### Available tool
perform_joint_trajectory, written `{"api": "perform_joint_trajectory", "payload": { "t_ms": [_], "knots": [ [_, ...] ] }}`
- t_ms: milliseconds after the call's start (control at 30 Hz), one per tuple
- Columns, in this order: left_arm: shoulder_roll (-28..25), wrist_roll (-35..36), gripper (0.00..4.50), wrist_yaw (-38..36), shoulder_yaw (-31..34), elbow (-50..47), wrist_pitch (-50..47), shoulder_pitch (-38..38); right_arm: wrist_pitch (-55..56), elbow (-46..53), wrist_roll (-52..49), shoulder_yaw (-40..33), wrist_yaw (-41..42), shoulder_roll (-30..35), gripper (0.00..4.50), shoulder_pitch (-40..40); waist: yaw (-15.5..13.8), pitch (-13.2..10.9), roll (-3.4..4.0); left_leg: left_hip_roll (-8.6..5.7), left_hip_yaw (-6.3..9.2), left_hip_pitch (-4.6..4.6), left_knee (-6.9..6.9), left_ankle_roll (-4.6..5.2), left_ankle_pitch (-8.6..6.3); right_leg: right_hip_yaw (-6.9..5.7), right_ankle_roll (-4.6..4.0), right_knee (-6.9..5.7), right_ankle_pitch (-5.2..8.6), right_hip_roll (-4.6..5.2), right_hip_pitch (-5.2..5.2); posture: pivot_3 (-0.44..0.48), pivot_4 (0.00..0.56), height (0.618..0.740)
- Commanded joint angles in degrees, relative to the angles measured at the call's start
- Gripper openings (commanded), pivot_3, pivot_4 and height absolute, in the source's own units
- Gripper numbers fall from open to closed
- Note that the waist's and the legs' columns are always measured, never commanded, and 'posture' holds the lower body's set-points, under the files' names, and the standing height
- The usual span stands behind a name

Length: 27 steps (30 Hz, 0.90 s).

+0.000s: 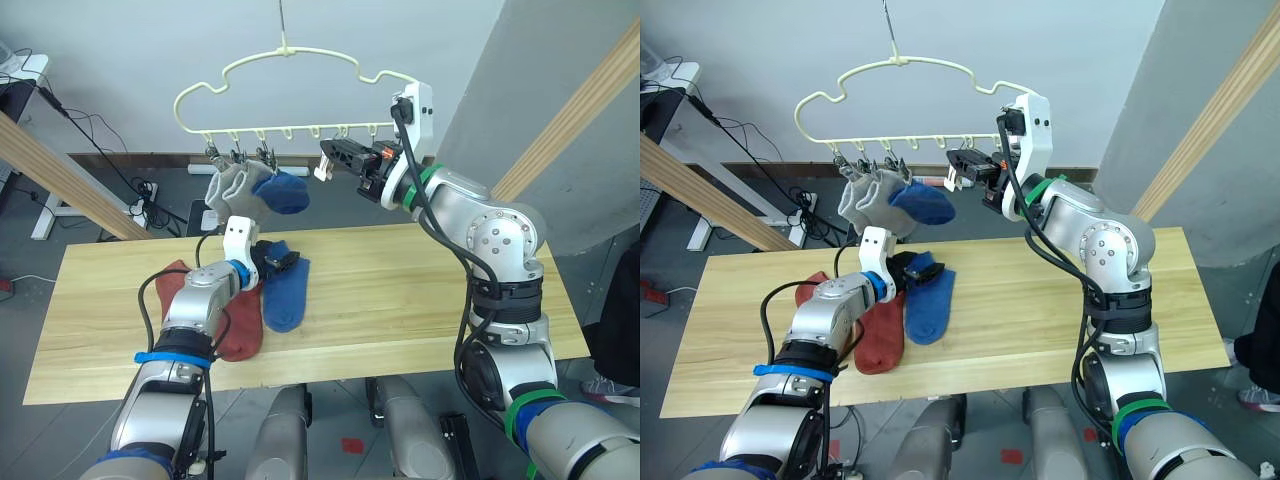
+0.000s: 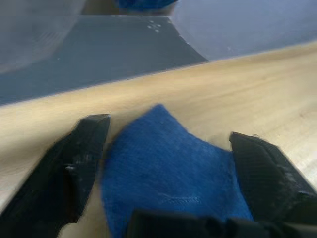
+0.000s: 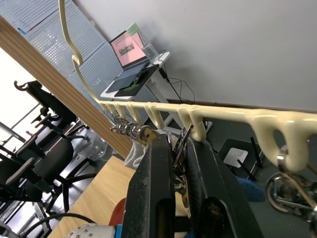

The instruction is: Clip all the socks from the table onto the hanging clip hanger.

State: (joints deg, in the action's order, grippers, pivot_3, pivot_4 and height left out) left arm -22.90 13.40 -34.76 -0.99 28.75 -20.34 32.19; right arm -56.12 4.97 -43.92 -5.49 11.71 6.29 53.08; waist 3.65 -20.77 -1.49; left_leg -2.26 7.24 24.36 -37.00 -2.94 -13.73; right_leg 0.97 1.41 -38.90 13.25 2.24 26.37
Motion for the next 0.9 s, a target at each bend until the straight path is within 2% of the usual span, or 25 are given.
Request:
{"api": "perform_joint_trajectory", "payload": {
  "t_ms": [33,200,367,633,800,900],
  "knots": [
    [-0.16,-1.07,3.21,-1.29,-1.19,-2.22,-2.03,-2.85,0.59,4.38,-1.01,-0.34,0.26,-0.36,0.01,1.16,-0.03,0.0,0.0,0.0,0.02,0.0,0.0,0.0,0.0,-0.01,0.0,0.0,0.0,0.0,0.0,-0.023,0.387,0.74],
    [0.07,-0.93,2.84,-0.34,0.22,-6.96,-2.99,-5.23,0.78,4.46,-0.62,0.04,0.02,-0.4,0.01,0.66,-0.01,0.0,0.0,0.0,0.08,0.0,-0.03,-0.01,0.01,-0.03,0.0,-0.04,0.0,0.0,0.0,-0.021,0.377,0.74],
    [0.69,-0.22,2.12,-0.11,0.66,-10.49,-5.16,-6.5,0.78,4.48,-0.48,-0.16,0.12,0.09,0.01,0.29,-0.02,0.0,0.0,0.0,0.11,0.01,-0.02,-0.01,0.01,-0.03,0.0,-0.02,0.0,0.0,0.0,-0.017,0.372,0.74],
    [1.66,2.47,0.1,-0.41,2.26,-14.07,-8.9,-7.53,1.74,3.04,0.29,-0.4,0.65,0.49,0.01,0.46,-0.04,0.0,0.0,-0.01,0.07,0.01,-0.02,-0.01,0.01,-0.06,0.0,-0.01,0.0,0.0,0.0,-0.01,0.384,0.74],
    [1.27,5.46,0.03,-3.2,2.88,-18.08,-11.01,-7.96,1.94,2.25,0.82,-0.52,1.54,0.89,0.01,0.64,-0.04,0.0,0.0,-0.01,0.05,0.01,-0.01,-0.01,0.0,-0.05,0.0,-0.01,0.0,-0.01,0.0,-0.012,0.39,0.74],
    [0.24,13.2,0.03,-8.14,4.34,-25.75,-18.84,-7.83,1.72,0.8,0.76,-1.05,3.17,2.18,0.01,1.32,-0.06,0.0,0.0,-0.01,0.05,0.02,-0.01,0.0,0.0,-0.05,0.0,0.01,0.0,0.0,-0.01,-0.011,0.395,0.74]
  ]
}}
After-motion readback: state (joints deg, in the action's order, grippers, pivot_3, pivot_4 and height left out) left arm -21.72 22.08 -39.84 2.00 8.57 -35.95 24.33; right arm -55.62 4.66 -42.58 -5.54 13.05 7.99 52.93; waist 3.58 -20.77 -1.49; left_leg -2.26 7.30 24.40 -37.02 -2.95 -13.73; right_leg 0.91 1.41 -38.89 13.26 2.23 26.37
